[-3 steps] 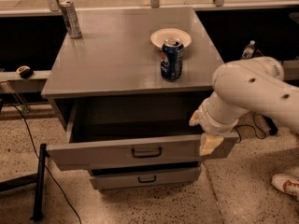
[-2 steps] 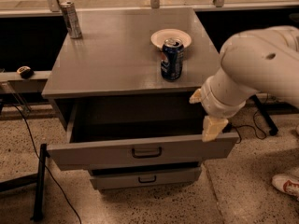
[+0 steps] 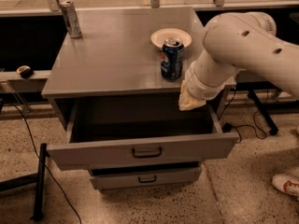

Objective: Open top drawer

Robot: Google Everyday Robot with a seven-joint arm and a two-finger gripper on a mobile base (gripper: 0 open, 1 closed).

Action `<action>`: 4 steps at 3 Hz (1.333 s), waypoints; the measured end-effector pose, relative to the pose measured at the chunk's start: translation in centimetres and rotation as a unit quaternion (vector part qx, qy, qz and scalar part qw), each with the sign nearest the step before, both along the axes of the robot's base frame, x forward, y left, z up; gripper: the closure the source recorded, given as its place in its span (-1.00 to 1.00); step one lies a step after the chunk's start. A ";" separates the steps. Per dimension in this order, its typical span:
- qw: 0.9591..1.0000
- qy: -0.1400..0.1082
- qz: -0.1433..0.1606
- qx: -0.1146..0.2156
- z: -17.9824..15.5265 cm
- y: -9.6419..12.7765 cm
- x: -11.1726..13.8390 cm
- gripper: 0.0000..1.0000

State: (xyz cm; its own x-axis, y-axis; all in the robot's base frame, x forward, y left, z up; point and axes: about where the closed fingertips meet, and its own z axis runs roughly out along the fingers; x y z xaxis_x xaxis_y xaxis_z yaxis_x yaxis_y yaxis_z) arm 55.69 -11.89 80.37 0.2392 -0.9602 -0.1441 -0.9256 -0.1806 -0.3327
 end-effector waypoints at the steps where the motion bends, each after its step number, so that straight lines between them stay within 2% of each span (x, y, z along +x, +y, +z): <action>1: 0.999 0.027 -0.019 0.014 -4.2 0.9 2.5 0.98; 2: 0.998 0.043 -0.034 0.025 -7.4 0.7 3.7 1.00; 3: 0.998 0.043 -0.035 0.025 -7.4 0.8 3.5 1.00; 4: 0.998 0.046 -0.043 0.029 -10.9 -0.3 3.3 1.00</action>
Offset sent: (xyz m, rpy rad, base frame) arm 0.0721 0.0072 -0.1434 0.0952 0.1444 -0.1340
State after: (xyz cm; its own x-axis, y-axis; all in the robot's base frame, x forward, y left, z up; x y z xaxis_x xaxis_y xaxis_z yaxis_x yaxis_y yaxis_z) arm 58.99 -12.20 69.49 0.1399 -0.9661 -0.2170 -0.9640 -0.0828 -0.2526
